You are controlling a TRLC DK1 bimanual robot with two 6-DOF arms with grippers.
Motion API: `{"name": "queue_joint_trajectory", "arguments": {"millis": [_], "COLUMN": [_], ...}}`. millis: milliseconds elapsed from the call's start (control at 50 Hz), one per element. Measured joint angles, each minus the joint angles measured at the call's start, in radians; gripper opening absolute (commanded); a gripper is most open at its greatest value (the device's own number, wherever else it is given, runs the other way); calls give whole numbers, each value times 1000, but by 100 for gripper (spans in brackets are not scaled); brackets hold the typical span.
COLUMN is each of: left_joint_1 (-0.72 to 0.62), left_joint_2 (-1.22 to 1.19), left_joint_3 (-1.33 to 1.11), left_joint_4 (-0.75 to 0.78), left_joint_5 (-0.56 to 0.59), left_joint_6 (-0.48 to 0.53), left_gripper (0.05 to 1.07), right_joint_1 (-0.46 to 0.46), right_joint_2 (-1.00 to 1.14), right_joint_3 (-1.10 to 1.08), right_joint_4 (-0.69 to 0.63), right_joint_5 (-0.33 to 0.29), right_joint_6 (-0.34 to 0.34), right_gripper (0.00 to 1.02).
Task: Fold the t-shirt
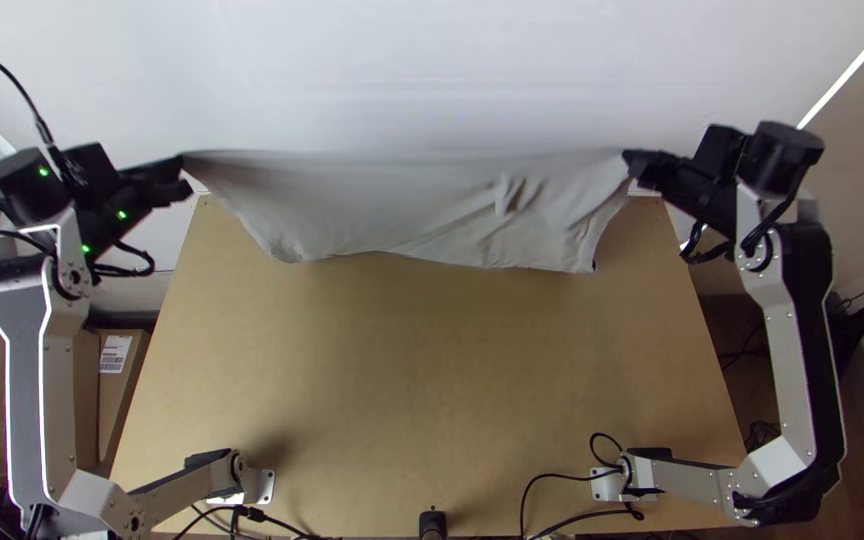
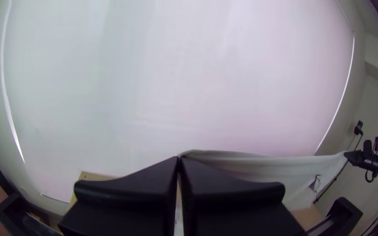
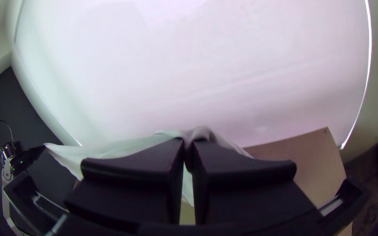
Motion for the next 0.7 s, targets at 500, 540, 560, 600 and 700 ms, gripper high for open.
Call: {"name": "queue_joint_trajectory", "arguments": {"millis": [500,540,560,600,700], "left_joint_1": [116,127,132,141,161], "left_joint_2": [-97,-124,-138,-165,-232], "left_joint_3": [315,317,318,320,324], "left_joint_4": [91,99,103,106,112], "left_joint_5": [-6,-6,-8,-11,-19], "left_joint_6": [-139,-142,-143,-143,-144], "left_gripper": [8,8,8,8,8], "right_joint_1": [10,13,13,14,14], "right_joint_2": [-135,-170,-194,-230,-335], "right_joint_3": [335,335,335,335,325], "right_joint_4": [114,115,114,115,116], "right_joint_5": [123,124,124,124,133], "right_joint_6": [5,5,6,6,8], "right_gripper": [2,2,2,2,2]}}
